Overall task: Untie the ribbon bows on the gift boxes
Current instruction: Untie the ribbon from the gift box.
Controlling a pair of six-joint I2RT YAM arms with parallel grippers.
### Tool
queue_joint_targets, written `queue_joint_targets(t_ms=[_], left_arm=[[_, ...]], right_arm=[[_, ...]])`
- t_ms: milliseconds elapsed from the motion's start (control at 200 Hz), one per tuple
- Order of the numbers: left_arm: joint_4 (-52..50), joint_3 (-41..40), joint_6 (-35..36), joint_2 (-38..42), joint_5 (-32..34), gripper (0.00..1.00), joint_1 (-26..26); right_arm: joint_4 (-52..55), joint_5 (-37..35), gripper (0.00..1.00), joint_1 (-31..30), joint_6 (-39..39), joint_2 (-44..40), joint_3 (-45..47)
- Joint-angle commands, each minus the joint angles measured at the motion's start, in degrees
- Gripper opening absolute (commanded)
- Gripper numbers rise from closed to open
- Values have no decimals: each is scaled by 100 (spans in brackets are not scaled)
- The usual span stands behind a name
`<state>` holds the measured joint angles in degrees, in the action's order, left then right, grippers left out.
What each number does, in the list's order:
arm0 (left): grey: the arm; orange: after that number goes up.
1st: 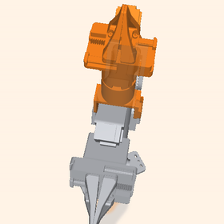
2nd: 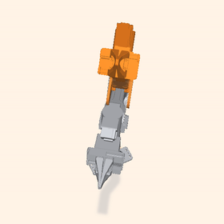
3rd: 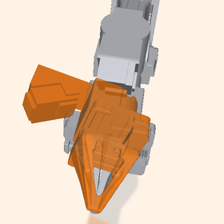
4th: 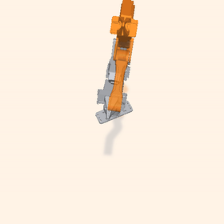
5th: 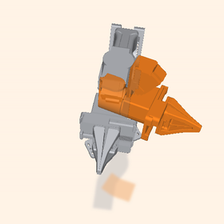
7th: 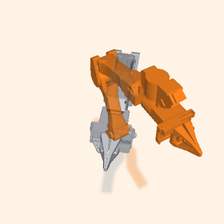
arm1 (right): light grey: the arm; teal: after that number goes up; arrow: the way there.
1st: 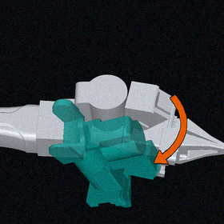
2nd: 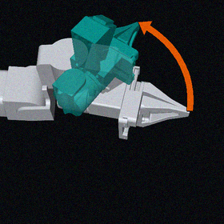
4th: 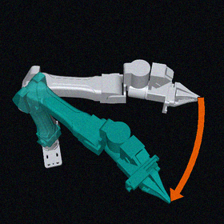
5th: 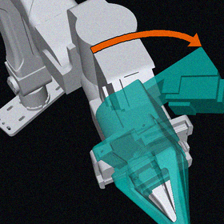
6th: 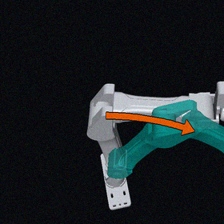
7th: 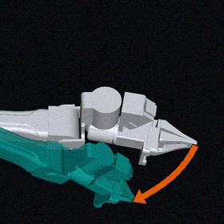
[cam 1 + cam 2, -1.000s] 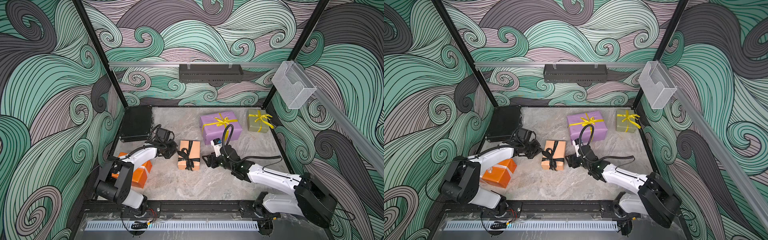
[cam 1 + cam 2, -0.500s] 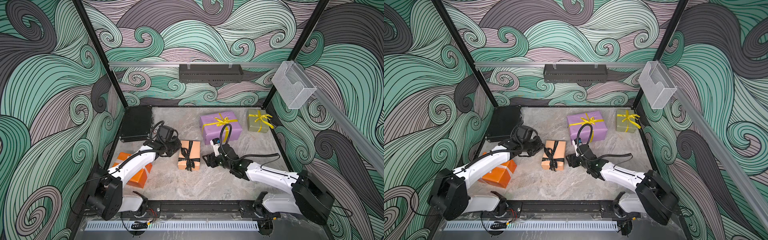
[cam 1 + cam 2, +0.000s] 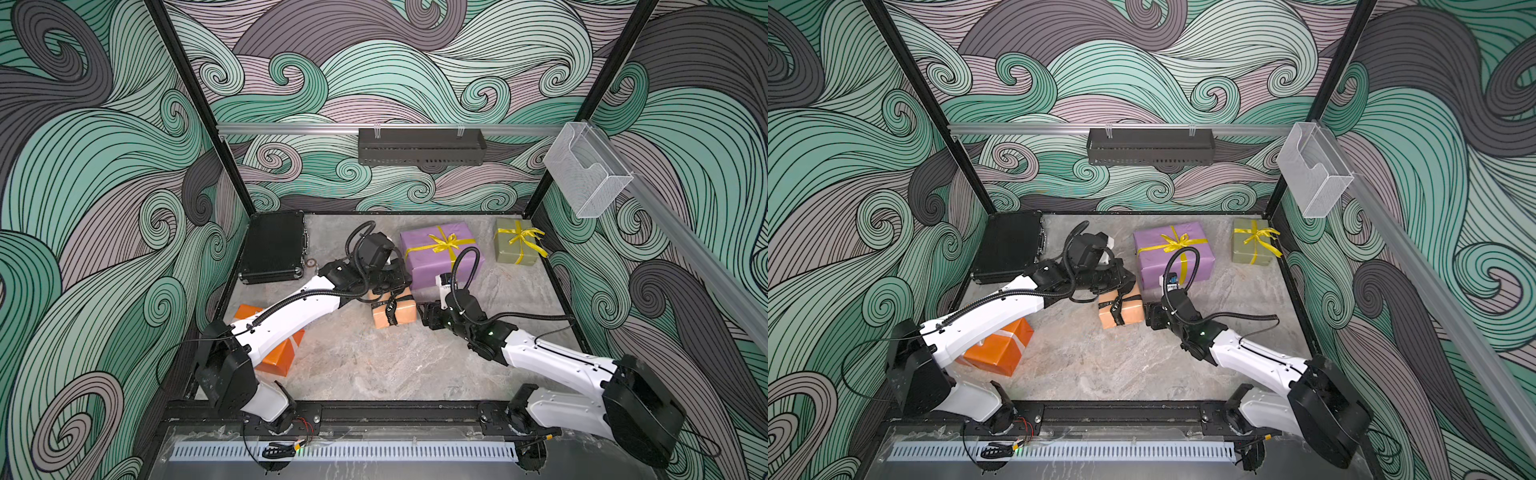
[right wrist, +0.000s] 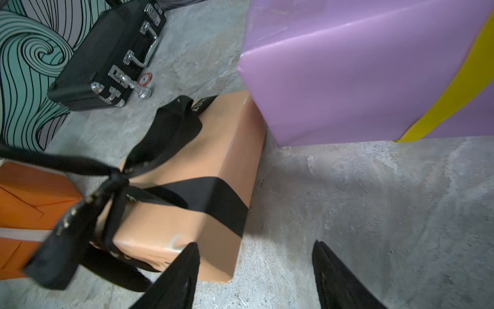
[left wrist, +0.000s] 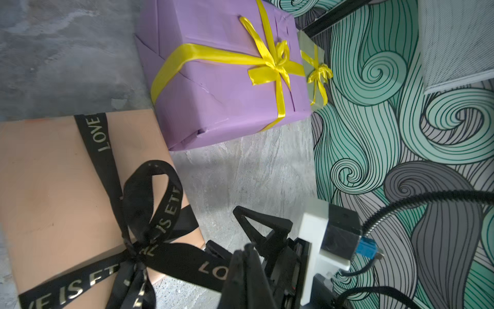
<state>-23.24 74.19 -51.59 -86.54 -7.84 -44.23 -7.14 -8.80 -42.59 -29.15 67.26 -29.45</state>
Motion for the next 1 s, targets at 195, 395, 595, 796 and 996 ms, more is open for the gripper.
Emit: queue_joint_targets(t_ms=[195,395,595,796,996], left_arm=[[-314,258,396,-102,419,0,-192],[-427,95,422,-12,520,0,-192],[-431,-329,448,241,551,0,-200],[-306,-491,449,267,373,0,-209],[-163,-565,384,337,447,0,-209]], right_arm=[[-351,22,66,250,-260,-621,471],[-420,761,56,289,-212,-235,222],[-341,1371,32,505,-341,-100,50],[-556,2202,12,514,-469,390,-179],[-915,2673,6,513,-748,1008,-256]])
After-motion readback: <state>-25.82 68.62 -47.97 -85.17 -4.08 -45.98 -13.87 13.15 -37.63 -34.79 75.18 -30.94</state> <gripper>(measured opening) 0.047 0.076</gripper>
